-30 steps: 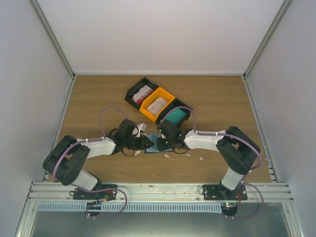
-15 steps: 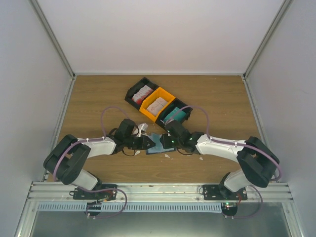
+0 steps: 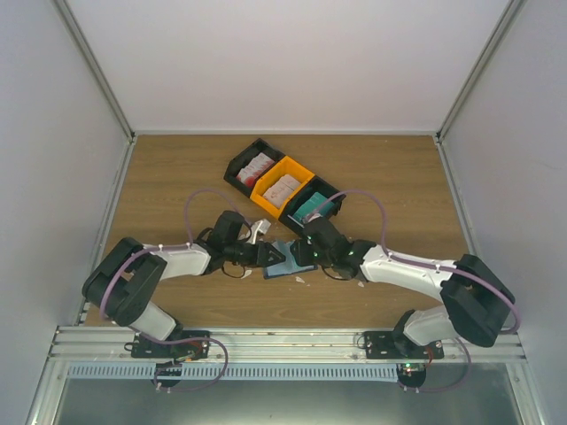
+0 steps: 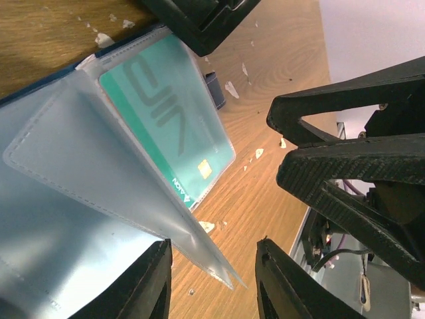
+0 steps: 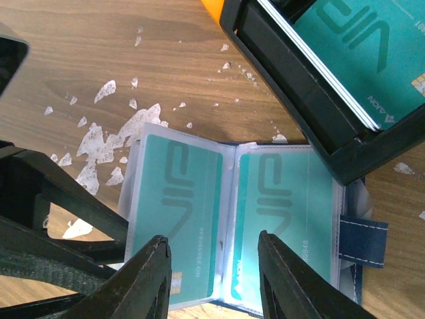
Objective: Put the credit cards into the card holder
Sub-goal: Turn over the card slot in the card holder.
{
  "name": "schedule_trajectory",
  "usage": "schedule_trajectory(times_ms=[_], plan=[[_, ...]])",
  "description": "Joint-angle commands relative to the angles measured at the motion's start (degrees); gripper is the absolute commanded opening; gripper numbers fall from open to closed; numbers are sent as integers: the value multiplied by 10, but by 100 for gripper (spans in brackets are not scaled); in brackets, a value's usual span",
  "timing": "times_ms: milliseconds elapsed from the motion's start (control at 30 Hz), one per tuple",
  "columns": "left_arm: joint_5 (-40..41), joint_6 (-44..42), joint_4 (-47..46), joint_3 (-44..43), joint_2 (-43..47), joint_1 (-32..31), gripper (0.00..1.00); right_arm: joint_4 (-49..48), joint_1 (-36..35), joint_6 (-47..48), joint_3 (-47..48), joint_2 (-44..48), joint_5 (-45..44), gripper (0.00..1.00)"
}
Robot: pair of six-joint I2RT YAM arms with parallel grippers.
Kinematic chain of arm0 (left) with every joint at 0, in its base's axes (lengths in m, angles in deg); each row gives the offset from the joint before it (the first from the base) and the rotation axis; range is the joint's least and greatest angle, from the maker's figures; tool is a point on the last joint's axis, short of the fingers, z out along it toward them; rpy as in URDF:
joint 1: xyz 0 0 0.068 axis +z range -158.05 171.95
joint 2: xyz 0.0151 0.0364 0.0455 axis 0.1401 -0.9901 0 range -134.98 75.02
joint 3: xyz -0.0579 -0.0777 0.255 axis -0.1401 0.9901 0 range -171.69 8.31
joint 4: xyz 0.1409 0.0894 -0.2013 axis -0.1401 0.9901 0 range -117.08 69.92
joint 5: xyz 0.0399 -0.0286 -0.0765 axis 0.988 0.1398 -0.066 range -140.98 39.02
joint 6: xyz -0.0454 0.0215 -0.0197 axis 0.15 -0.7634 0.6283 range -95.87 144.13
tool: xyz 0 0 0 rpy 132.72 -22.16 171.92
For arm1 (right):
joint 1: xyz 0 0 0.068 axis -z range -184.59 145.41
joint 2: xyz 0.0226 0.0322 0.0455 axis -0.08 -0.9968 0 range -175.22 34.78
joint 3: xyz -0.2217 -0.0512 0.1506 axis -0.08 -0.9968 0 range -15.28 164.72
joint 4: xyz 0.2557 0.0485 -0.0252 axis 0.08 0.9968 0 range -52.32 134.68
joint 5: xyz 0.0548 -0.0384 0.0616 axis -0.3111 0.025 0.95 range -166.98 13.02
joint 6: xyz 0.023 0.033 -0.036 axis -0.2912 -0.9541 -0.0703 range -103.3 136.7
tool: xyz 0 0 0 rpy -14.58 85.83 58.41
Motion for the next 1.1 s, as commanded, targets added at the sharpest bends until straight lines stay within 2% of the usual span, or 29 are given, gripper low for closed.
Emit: schedule_trajectory(times_ms=[0, 700, 1067], plan=[[-18, -3, -37, -19, -12, -3, 37, -11, -4, -9, -10, 19, -20, 39], [-32, 7, -68, -32, -46, -10, 45, -29, -4, 8, -33, 37, 19, 47], [-27, 10, -78, -31, -57, -11, 41, -36, -4, 17, -36, 35, 33, 49]])
